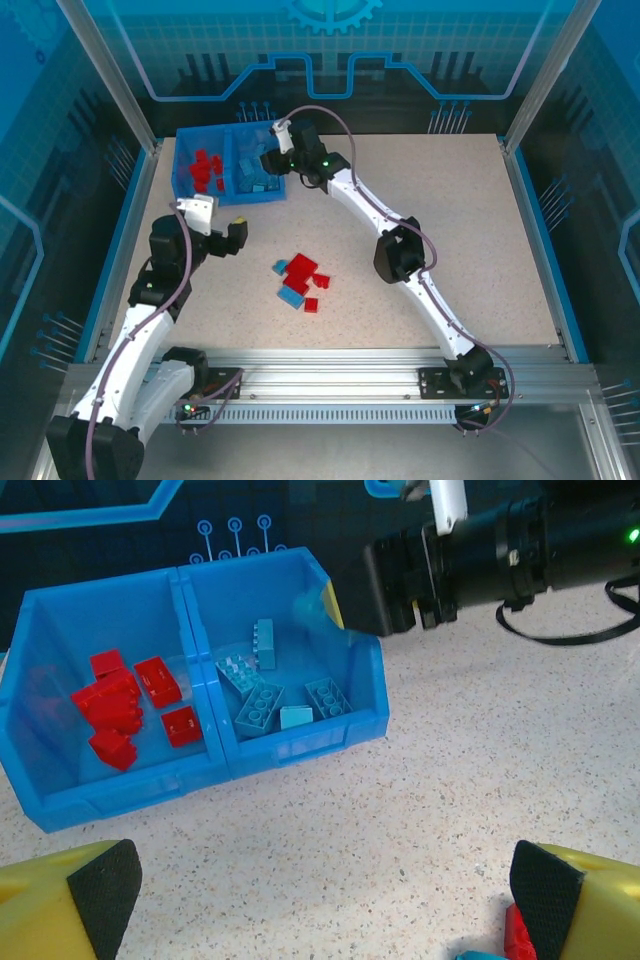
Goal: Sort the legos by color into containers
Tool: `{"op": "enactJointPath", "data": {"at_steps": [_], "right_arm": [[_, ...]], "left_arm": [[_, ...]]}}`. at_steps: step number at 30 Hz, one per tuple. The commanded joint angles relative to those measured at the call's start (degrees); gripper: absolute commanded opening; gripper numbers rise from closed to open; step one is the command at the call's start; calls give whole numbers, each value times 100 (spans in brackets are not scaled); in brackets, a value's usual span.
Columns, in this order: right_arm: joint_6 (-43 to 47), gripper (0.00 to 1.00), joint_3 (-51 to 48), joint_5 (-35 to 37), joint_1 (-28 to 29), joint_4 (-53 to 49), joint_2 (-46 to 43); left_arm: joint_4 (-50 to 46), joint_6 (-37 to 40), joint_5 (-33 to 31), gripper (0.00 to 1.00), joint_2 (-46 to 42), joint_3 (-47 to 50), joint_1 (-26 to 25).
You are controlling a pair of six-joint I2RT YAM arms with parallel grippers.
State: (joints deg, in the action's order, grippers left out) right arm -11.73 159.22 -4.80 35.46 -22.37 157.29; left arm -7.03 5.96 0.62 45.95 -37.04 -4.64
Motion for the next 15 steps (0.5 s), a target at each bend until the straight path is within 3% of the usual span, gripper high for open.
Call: {"op": "enactJointPath", "data": {"at_steps": [1,6,9,11,15], "right_arm": [[-19,58,338,-59,-54,363,-250],[22,51,321,-417,-83,-207,-813],[104,52,3,-900,-118,-978,-1462],[178,55,-658,-1066,-147,-1254,-2067],[374,60,-3168,-1277,-235,-896,-3885]], "left_arm": [[-74,-66,-100,99,69,-205,43],[-157,-54,-161,99,184,-251,42],[-217,-74,-284,99,263,-274,44],[-313,-172,-326,99,369,-347,47],[-1088,-650,-103,99,927,-946,43]]}}
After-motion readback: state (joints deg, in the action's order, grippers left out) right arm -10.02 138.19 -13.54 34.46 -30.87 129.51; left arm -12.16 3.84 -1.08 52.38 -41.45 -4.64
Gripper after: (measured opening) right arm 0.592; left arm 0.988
